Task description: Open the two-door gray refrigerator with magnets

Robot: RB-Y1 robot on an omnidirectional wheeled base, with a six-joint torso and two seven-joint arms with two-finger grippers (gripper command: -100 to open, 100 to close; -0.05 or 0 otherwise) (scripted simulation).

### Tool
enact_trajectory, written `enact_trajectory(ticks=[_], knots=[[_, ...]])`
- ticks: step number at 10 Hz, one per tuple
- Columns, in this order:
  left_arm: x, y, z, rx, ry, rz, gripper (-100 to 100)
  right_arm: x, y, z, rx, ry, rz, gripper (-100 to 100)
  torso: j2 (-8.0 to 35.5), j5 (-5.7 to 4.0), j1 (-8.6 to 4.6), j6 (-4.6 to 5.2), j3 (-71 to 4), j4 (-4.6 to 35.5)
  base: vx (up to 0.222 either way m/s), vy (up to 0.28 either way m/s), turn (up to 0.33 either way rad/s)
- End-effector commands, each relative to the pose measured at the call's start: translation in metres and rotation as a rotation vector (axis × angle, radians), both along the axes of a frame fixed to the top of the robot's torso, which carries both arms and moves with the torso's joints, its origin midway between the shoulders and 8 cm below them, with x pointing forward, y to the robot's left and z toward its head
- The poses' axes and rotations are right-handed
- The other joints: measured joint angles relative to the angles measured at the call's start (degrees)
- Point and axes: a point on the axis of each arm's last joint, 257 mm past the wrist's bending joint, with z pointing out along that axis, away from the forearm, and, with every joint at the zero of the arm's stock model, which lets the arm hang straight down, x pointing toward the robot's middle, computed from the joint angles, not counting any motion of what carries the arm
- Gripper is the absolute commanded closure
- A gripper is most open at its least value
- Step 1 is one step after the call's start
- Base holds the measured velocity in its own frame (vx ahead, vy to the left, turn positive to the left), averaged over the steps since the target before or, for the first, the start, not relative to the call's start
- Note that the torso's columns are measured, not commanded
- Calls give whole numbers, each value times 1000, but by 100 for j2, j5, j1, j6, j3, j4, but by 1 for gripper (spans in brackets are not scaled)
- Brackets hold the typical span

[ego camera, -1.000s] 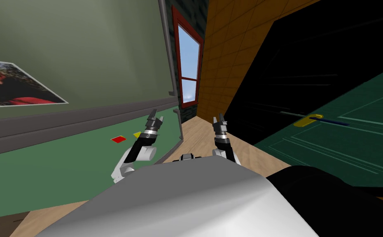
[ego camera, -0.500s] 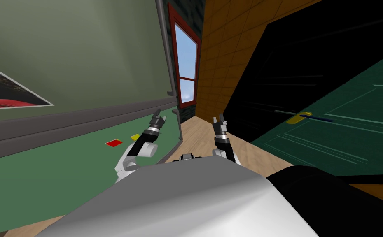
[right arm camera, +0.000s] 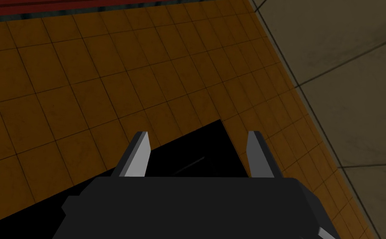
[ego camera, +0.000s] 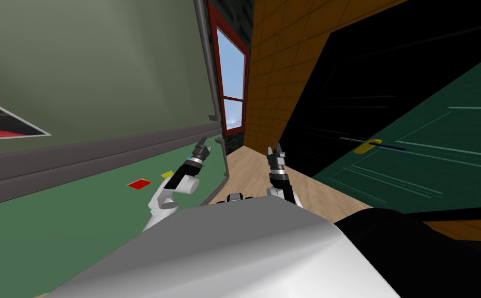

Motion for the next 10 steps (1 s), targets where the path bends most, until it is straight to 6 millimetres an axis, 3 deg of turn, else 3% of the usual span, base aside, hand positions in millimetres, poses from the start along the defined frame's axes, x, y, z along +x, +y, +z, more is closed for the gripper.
enact_trajectory(ticks=[1,10], knots=[[8,-5,-6,21,38,-9,-100,0,0,0,0,0,0,0,-2,0,2,3,-1,0,11,27,-55],[41,-18,-35,137,198,-31,-100,0,0,0,0,0,0,0,-2,0,0,2,-1,0,12,32,-76]])
